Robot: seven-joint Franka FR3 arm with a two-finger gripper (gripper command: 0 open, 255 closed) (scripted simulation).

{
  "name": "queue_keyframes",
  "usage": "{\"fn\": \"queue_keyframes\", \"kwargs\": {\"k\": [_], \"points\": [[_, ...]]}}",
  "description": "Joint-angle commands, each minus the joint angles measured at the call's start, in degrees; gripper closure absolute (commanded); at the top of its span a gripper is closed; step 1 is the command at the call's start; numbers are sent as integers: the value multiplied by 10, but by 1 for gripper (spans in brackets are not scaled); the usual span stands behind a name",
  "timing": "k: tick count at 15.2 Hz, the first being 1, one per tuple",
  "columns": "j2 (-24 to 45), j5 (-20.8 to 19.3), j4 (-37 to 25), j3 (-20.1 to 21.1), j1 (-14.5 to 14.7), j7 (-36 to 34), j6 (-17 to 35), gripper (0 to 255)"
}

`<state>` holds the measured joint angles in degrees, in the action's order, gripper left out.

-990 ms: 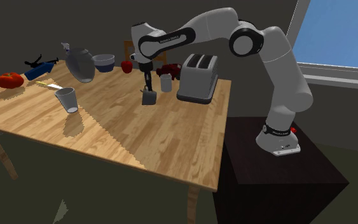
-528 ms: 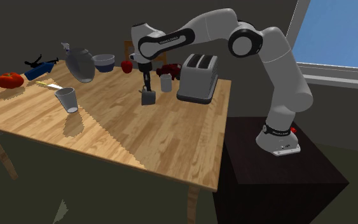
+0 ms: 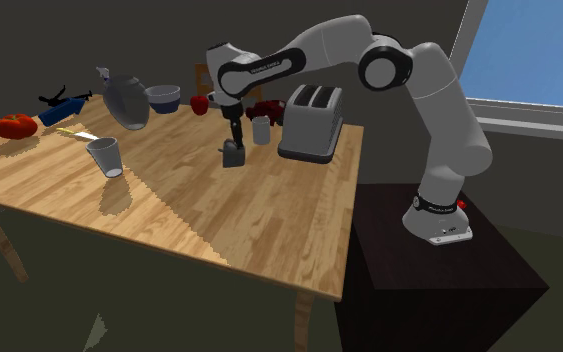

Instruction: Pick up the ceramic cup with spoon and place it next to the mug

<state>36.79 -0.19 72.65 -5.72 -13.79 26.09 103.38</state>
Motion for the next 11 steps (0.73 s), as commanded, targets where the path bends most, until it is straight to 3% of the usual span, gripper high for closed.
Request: {"fn": "queue_keyframes", "kwargs": {"k": [1, 3, 11], "points": [[3, 0, -28, 0, 0, 0, -26, 0], [6, 0, -68, 0, 0, 0, -63, 0], [6, 0, -68, 0, 0, 0, -63, 0]]}}
